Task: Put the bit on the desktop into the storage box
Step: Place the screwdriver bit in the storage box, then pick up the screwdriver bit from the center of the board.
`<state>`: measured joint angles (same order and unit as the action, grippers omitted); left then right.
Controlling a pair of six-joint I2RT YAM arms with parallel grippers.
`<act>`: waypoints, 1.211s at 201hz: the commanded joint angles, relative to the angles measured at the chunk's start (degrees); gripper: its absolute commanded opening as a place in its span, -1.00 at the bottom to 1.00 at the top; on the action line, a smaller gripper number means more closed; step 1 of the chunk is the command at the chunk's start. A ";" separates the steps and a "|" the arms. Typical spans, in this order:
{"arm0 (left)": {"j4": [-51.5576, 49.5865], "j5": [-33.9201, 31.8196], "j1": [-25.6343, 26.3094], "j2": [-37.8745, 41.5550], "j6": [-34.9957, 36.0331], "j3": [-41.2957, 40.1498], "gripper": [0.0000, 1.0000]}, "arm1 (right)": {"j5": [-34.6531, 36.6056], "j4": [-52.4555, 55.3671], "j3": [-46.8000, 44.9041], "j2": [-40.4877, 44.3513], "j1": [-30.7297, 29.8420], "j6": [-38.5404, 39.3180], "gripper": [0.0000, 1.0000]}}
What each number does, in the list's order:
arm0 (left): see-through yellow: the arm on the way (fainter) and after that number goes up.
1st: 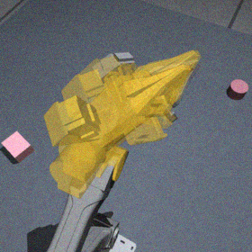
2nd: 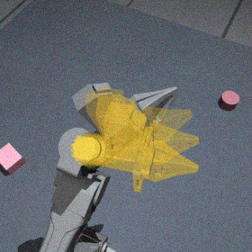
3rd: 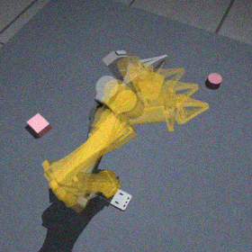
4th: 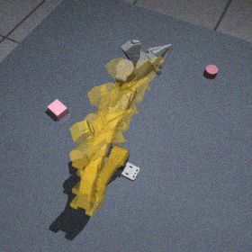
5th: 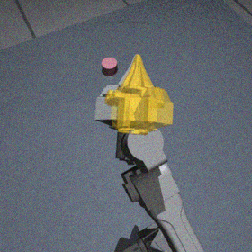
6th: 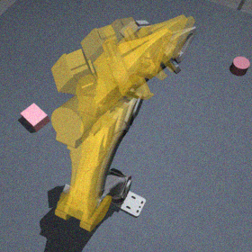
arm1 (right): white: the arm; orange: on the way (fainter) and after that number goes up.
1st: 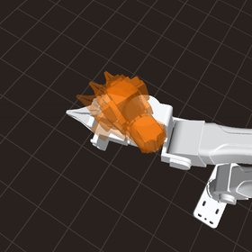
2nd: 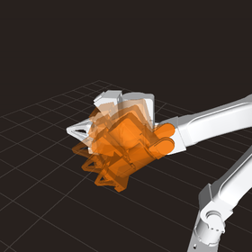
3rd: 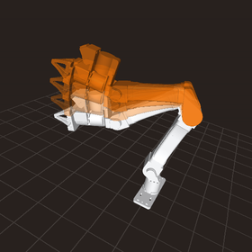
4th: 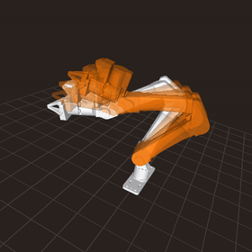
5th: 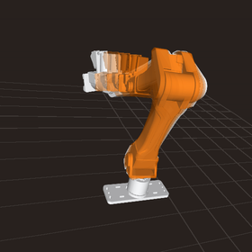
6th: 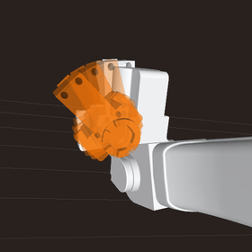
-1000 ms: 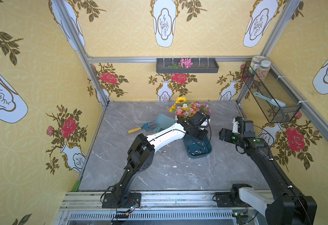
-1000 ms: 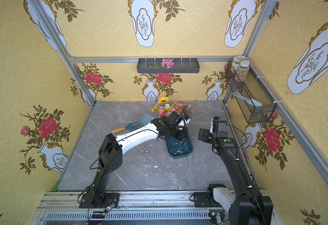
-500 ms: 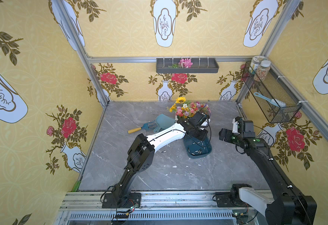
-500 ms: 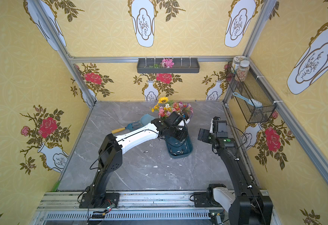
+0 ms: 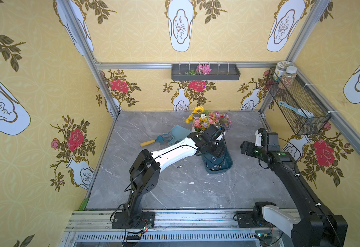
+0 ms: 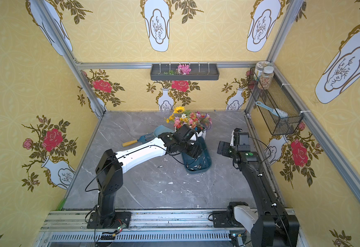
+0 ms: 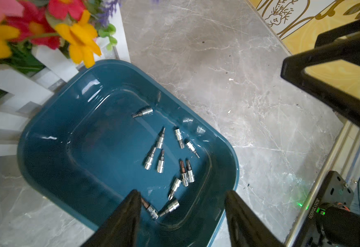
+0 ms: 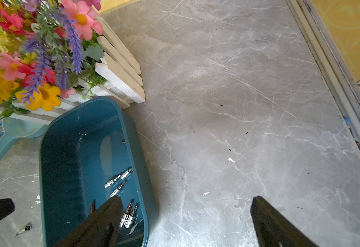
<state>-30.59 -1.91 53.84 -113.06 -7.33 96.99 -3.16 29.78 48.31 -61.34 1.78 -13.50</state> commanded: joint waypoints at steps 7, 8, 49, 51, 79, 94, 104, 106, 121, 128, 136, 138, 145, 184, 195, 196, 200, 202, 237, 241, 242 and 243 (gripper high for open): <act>2.35 -4.14 -0.06 2.84 1.51 -4.33 0.49 | -0.22 -2.24 -0.16 0.00 0.13 -0.04 0.95; 2.41 -4.28 -0.01 2.97 1.52 -4.52 0.49 | -0.25 -2.26 -0.20 0.04 0.10 -0.04 0.95; 3.68 -8.84 -0.05 8.70 1.76 -12.02 0.64 | -0.27 -2.31 -0.15 -0.04 0.25 -0.03 0.95; 3.76 -9.04 -0.06 8.94 1.74 -12.40 0.64 | -0.29 -2.30 -0.15 -0.04 0.31 -0.04 0.95; 5.49 -10.96 -0.05 12.99 1.56 -17.70 0.71 | -0.18 -2.30 -0.21 0.15 0.33 0.01 0.95; 5.89 -11.33 -0.05 15.12 1.61 -20.26 0.75 | -0.07 -2.39 -0.32 0.17 0.49 -0.03 0.95; 5.87 -11.59 -0.05 16.41 1.38 -21.81 0.77 | -0.12 -2.35 -0.27 0.17 0.46 0.08 0.94; 5.84 -11.66 -0.05 16.63 1.25 -22.03 0.77 | -0.15 -2.35 -0.31 0.17 0.47 0.01 0.95; 5.21 -12.33 -0.06 18.27 0.73 -23.84 0.78 | -0.15 -2.27 -0.31 0.23 0.51 0.00 0.95; 4.82 -12.77 -0.06 18.86 0.47 -24.64 0.78 | -0.17 -2.35 -0.30 0.26 0.51 0.11 0.95; 4.07 -13.28 -0.06 19.46 0.11 -25.44 0.78 | -0.18 -2.39 -0.33 0.34 0.53 0.14 0.94; 3.83 -13.44 -0.06 19.52 0.01 -25.62 0.78 | -0.18 -2.43 -0.35 0.35 0.51 0.14 0.94; 3.07 -13.85 -0.06 19.82 -0.18 -26.16 0.78 | -0.18 -2.45 -0.19 0.43 0.50 0.11 0.95; -1.54 -15.79 -0.14 20.76 -1.54 -29.16 0.73 | -0.47 -2.58 -0.48 0.52 0.50 0.01 0.95; -2.10 -15.65 -0.28 20.92 -1.56 -30.35 0.72 | -0.53 -2.62 -0.49 0.57 0.52 -0.01 0.95; -2.10 -15.57 -0.30 20.93 -1.55 -30.45 0.72 | -0.53 -2.62 -0.54 0.59 0.51 -0.03 0.95; -2.27 -15.43 -0.40 20.94 -1.63 -30.68 0.72 | -0.53 -2.69 -0.44 0.53 0.50 0.00 0.95; -2.28 -15.37 -0.47 20.88 -1.63 -30.89 0.71 | -0.53 -2.71 -0.55 0.54 0.53 -0.03 0.95; -3.60 -14.25 -2.11 20.11 -1.87 -32.79 0.64 | -0.62 -2.70 -0.57 0.61 0.58 -0.03 0.95; -3.60 -14.01 -2.47 20.07 -1.94 -32.95 0.63 | -0.62 -2.68 -0.63 0.61 0.51 0.01 0.95; -3.60 -13.92 -2.62 20.02 -1.96 -32.98 0.63 | -0.62 -2.69 -0.61 0.61 0.51 -0.02 0.95; -3.60 -13.87 -2.70 20.00 -1.97 -33.04 0.62 | -0.66 -2.66 -0.60 0.61 0.50 -0.03 0.95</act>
<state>-32.77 -16.71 52.49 -92.36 -8.64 65.01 -3.36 29.50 47.77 -61.04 2.33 -13.45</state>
